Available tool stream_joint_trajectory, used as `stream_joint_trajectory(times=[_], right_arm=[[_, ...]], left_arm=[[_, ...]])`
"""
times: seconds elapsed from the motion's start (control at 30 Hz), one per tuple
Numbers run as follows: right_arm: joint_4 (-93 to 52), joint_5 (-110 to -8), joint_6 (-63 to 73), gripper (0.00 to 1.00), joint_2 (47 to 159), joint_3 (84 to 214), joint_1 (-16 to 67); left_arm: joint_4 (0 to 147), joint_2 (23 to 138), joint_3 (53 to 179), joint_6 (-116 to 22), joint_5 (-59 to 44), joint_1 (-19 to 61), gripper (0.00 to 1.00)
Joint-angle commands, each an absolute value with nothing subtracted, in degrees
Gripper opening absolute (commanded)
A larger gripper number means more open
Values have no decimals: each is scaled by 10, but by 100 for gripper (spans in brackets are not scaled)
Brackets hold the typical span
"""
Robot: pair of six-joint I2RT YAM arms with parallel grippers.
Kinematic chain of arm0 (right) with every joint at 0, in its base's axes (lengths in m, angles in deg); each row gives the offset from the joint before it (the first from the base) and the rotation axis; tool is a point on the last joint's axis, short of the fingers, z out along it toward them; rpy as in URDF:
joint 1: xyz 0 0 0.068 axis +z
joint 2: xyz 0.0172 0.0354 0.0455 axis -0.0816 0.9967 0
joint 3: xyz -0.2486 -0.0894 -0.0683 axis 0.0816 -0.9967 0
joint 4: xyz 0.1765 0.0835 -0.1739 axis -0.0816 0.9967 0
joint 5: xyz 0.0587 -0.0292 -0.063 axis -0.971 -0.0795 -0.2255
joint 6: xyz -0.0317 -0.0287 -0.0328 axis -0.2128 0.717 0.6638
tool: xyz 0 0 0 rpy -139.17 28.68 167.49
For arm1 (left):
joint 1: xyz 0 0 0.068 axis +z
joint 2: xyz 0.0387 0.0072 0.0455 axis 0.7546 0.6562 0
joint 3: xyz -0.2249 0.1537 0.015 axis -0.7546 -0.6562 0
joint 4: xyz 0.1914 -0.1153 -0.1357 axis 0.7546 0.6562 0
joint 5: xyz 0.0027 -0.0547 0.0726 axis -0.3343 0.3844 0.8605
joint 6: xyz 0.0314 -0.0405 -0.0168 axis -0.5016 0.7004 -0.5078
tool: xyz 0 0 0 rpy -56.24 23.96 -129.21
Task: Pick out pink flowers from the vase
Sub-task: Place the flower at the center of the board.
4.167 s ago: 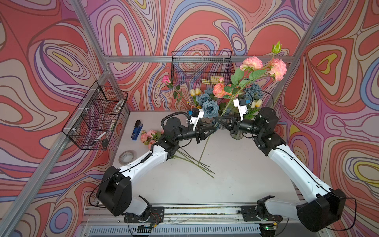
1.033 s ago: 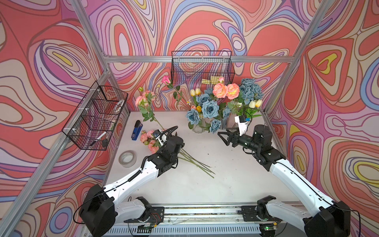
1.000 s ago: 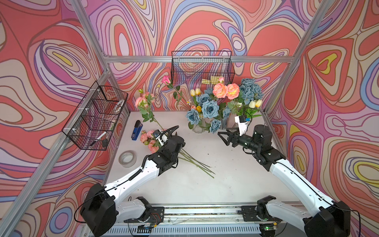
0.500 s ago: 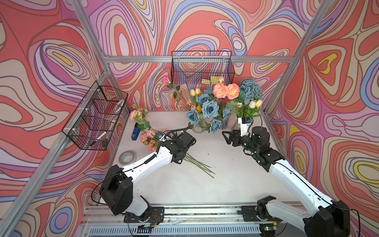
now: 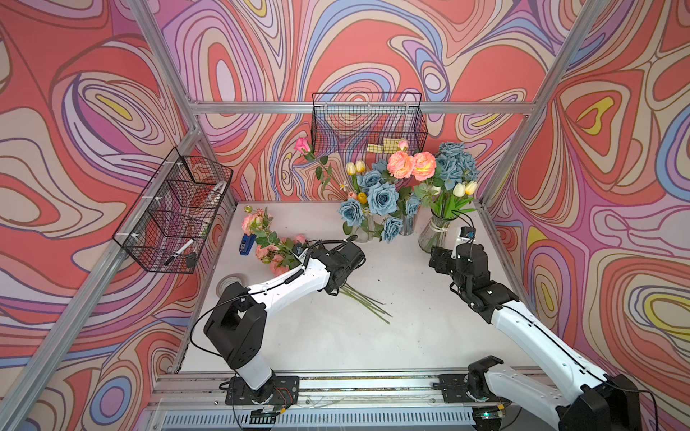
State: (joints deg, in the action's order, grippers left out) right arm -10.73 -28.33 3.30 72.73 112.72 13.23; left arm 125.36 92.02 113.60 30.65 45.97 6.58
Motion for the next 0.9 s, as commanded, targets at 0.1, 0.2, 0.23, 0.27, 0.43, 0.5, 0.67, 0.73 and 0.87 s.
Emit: stream_joint_trajectory(times=[0.1, 0.2, 0.23, 0.27, 0.43, 0.5, 0.67, 0.73, 0.87], right_arm=[[-179, -241, 76, 82, 741, 1127, 133], [-193, -238, 83, 82, 761, 1138, 133], [-193, -241, 82, 82, 769, 1143, 133], [-193, -242, 83, 82, 775, 1146, 133], [-196, -240, 84, 82, 787, 1151, 133], [-199, -240, 85, 82, 787, 1154, 133], [-199, -246, 94, 82, 796, 1167, 133], [-199, -253, 99, 83, 807, 1175, 133], [-201, -262, 102, 83, 826, 1185, 133]], left_arm=[[1297, 937, 1155, 349, 460, 54, 0], [1304, 947, 1161, 357, 456, 50, 0], [1305, 951, 1164, 357, 453, 48, 0], [1308, 955, 1167, 360, 452, 46, 0], [1314, 981, 1178, 373, 438, 39, 0], [1311, 993, 1182, 372, 426, 38, 0], [1306, 1023, 1199, 365, 397, 36, 0], [1301, 1034, 1205, 359, 383, 36, 0], [1294, 1043, 1211, 350, 374, 34, 0]])
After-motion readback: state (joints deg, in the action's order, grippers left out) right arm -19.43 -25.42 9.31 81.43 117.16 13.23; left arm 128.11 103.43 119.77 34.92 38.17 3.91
